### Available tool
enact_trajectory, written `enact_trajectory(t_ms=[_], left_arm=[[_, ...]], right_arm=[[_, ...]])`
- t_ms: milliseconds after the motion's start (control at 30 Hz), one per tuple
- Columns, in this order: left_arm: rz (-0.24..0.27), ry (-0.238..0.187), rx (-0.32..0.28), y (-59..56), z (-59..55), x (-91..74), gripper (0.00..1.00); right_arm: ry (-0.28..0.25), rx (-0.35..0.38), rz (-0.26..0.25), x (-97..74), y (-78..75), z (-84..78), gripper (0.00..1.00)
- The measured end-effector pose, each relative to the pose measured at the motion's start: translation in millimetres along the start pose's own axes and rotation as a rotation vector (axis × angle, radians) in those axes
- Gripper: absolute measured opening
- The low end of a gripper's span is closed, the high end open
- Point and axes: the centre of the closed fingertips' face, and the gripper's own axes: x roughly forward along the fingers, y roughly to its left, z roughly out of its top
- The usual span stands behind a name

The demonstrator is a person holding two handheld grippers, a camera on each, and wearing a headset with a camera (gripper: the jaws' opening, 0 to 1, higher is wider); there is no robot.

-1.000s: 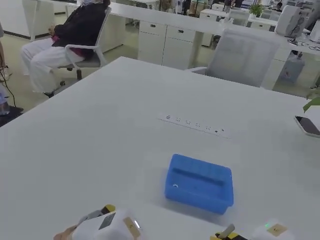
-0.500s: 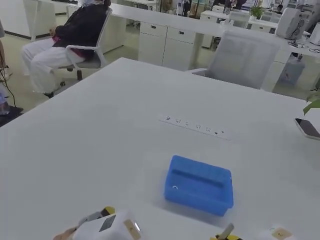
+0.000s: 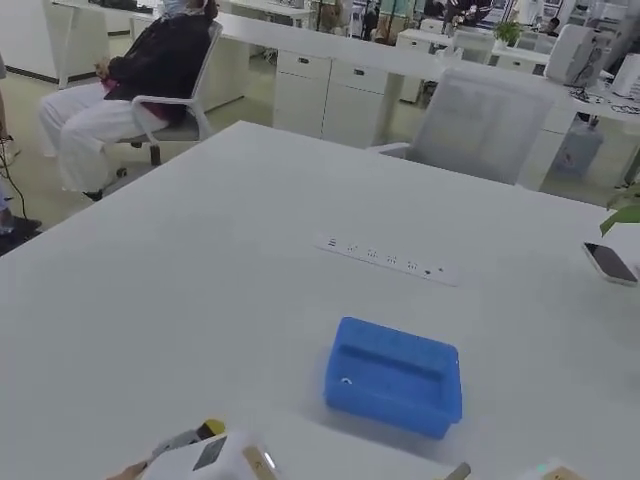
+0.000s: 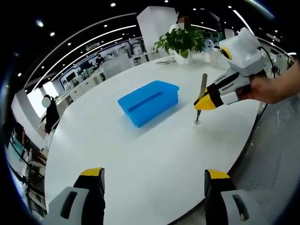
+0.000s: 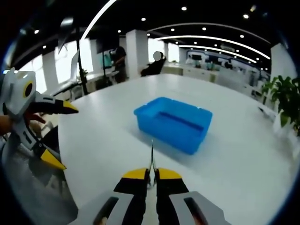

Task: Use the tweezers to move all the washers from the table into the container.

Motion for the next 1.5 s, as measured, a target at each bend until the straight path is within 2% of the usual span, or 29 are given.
enact_trajectory(t_ms=[167, 567, 800, 1000, 1233, 1500], left_arm=[[0.0, -0.004, -0.002, 0.1, 0.7, -0.3, 0.9], [0.0, -0.005, -0.003, 0.0, 1.0, -0.7, 0.9], [-0.002, -0.005, -0.005, 0.0, 0.9, -0.5, 0.9], [-0.005, -0.005, -0.007, -0.6, 0.9, -0.3, 0.9], [-0.003, -0.003, -0.009, 0.0, 0.5, -0.2, 0.9], [-0.008, 0.002, -0.011, -0.8, -0.2, 0.3, 0.9]], right_arm=[[0.044, 0.006, 0.01, 0.8, -0.2, 3.4, 0.02], [-0.017, 0.017, 0.016, -7.9, -6.2, 34.5, 0.02], [-0.058, 0.016, -0.003, -10.2, -21.6, 55.7, 0.03], [-0.104, 0.002, -0.019, -14.0, -31.8, 80.2, 0.03], [-0.131, -0.004, -0.03, -6.7, -41.3, 98.6, 0.03], [-0.136, -0.03, -0.042, 6.8, -43.1, 107.1, 0.03]])
